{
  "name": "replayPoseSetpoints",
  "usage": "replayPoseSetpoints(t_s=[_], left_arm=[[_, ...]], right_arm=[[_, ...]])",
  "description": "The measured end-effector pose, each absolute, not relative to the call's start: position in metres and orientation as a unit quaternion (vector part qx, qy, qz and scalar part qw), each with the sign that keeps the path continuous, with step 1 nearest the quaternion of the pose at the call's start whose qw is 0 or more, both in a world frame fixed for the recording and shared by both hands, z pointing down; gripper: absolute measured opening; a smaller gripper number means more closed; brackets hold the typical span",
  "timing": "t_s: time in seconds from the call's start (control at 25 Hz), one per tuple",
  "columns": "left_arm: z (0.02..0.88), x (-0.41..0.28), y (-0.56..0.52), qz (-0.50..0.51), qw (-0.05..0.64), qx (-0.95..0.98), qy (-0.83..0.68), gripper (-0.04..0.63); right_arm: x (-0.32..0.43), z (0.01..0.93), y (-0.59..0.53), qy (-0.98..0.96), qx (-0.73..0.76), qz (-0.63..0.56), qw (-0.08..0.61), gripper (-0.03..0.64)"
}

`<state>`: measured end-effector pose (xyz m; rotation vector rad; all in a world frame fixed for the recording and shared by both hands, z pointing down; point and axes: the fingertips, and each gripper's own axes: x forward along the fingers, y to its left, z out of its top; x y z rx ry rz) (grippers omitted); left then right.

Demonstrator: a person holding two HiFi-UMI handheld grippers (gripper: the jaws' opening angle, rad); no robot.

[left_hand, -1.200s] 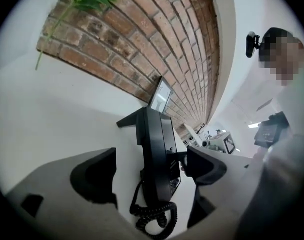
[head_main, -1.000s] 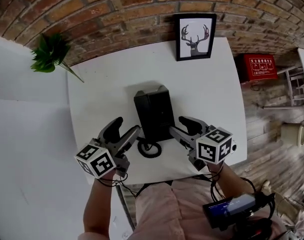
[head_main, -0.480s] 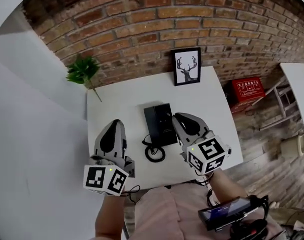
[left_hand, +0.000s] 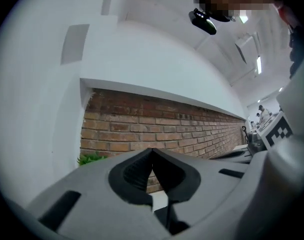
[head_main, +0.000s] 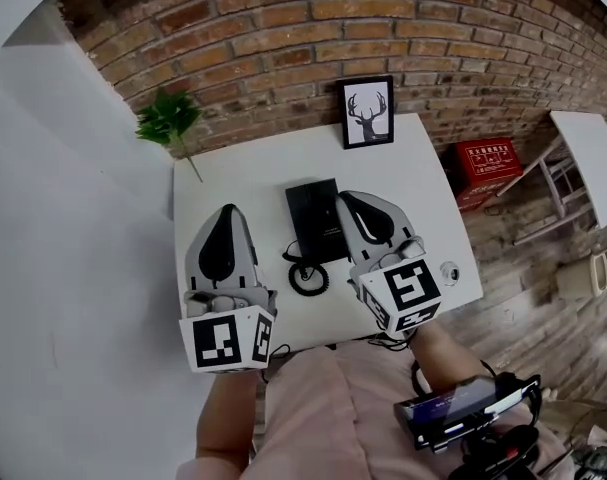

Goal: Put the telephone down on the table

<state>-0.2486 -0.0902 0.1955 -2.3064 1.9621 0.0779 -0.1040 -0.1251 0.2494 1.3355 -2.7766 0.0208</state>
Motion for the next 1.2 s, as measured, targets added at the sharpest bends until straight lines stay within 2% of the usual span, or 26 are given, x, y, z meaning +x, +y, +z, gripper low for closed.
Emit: replayPoseSetpoints(t_s=[1.2], left_arm=[[0.187, -0.234, -0.087, 0.002, 0.097, -0.755, 0.648, 0.000]], right_arm=[[-0.101, 0.234, -0.114, -0.900, 0.434, -0.021, 0.013, 0.003]])
